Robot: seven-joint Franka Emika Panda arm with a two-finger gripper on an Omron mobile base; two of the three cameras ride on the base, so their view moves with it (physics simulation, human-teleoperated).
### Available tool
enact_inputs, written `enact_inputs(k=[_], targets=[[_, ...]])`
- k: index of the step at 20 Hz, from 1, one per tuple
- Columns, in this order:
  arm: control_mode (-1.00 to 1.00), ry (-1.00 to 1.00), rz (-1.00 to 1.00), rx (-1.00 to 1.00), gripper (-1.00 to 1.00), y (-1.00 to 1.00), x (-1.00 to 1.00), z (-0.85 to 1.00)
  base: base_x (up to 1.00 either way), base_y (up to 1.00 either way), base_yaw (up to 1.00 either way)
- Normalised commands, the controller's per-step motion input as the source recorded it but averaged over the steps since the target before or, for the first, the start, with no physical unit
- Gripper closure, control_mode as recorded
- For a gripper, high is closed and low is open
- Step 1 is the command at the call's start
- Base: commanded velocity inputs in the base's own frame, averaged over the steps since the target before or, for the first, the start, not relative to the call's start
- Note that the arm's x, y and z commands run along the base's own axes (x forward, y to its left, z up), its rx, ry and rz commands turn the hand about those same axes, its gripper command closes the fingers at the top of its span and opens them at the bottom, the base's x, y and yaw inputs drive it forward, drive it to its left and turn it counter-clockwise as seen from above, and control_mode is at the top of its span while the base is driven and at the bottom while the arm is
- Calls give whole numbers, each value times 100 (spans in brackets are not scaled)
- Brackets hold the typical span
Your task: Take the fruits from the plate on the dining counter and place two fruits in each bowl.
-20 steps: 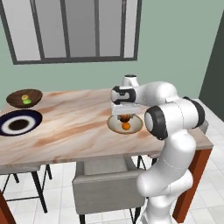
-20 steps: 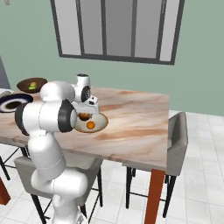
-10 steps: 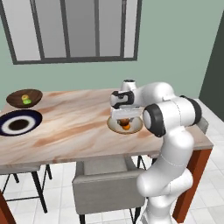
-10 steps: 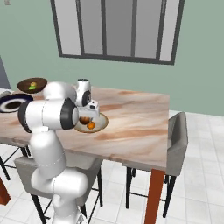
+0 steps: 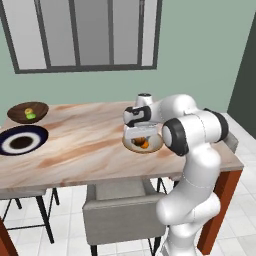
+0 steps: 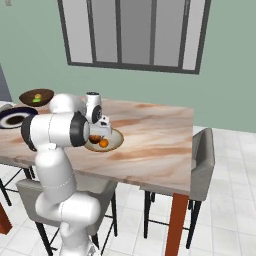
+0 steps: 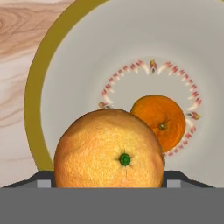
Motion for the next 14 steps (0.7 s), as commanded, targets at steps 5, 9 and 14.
enact_inputs(k=[5, 9, 14], targets=[[-100, 0, 0, 0, 100, -1, 47, -3, 0, 0, 0], [-100, 0, 0, 0, 100, -2, 40, -12, 0, 0, 0], [-100, 0, 0, 0, 100, 0, -9, 0, 0, 0, 0]])
